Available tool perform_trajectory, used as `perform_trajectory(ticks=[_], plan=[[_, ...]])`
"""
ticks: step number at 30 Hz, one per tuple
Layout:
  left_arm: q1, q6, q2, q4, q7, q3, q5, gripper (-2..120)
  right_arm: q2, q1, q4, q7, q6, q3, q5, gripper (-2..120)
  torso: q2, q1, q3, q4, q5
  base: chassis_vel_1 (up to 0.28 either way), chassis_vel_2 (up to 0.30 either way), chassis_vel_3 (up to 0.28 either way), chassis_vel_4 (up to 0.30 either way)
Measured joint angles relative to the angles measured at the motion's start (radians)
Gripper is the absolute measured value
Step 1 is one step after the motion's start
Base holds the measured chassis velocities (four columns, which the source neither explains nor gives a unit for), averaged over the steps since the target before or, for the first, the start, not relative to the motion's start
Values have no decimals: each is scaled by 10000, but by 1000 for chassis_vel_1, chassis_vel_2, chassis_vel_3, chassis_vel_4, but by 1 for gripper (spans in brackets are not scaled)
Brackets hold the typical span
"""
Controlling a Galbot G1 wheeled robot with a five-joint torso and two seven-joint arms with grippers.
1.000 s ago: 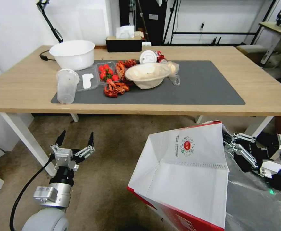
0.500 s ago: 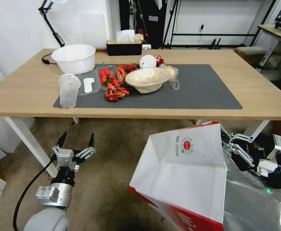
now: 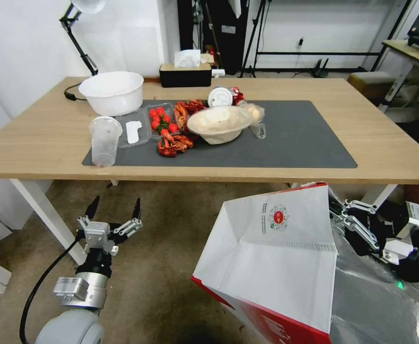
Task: Pick up the food delivery bag from the floor and place it on the table.
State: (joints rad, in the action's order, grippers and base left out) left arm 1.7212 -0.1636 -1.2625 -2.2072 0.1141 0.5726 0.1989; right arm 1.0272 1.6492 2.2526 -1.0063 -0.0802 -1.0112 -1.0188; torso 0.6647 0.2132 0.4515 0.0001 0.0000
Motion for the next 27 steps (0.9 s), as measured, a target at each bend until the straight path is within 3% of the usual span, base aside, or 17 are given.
perform_trajectory(ticks=[27], plan=[[-30, -177, -120, 146, -28, -110, -64, 100, 181, 85, -21, -130, 164, 149, 133, 0, 1171, 479, 690, 1, 0, 0, 0, 0, 0]])
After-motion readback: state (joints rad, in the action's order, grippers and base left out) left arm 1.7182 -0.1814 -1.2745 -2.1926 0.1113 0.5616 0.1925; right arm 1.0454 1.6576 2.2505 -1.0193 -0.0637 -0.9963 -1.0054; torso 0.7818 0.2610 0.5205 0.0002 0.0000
